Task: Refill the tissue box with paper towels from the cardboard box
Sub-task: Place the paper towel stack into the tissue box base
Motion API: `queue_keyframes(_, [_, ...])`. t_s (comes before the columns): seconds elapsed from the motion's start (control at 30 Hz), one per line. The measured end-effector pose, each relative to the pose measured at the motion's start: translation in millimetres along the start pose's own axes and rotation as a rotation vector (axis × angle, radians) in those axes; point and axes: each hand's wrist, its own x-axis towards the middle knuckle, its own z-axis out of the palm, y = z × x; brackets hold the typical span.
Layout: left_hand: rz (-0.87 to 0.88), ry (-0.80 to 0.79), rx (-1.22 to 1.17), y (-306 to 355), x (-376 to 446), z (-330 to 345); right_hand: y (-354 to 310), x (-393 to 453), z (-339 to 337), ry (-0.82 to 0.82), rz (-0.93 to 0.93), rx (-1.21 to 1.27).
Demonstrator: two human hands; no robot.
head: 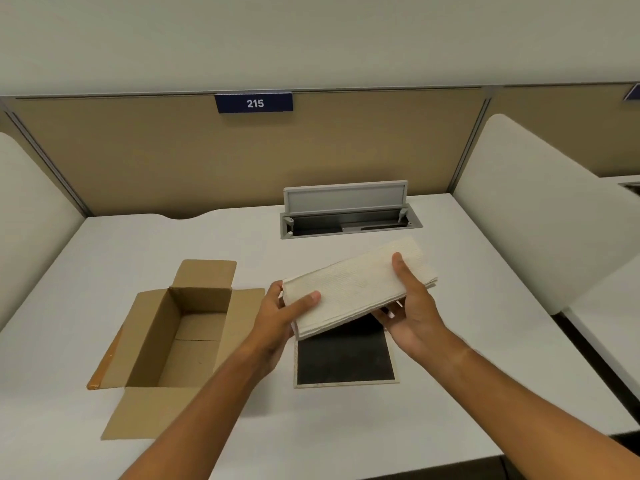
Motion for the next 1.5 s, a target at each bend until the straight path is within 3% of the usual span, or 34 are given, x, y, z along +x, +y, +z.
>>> queue_keyframes(0.2, [-0.016,-0.06,0.085,6.6,6.7,-27.1,-7.1,7.1,-29.4,-0.076,0.084,-0.192])
queue_keyframes(0.8, [-0.252,-0.127,0.054,-18.0,9.9,-41.7,39.1,6.1,-50.6,-0.134,0.195,-0.341])
queue_keyframes(1.2, [-0.456,-0.054,0.023,-51.0,14.6,-42.9,45.2,32.5,-75.7,-0.08,0.283,-0.504])
queue_keyframes(1.5, [-0.459,0.124,0.049,-95.1,29.7,-21.1,44.0,78.2,-117.2,-0.098,0.394,-0.526])
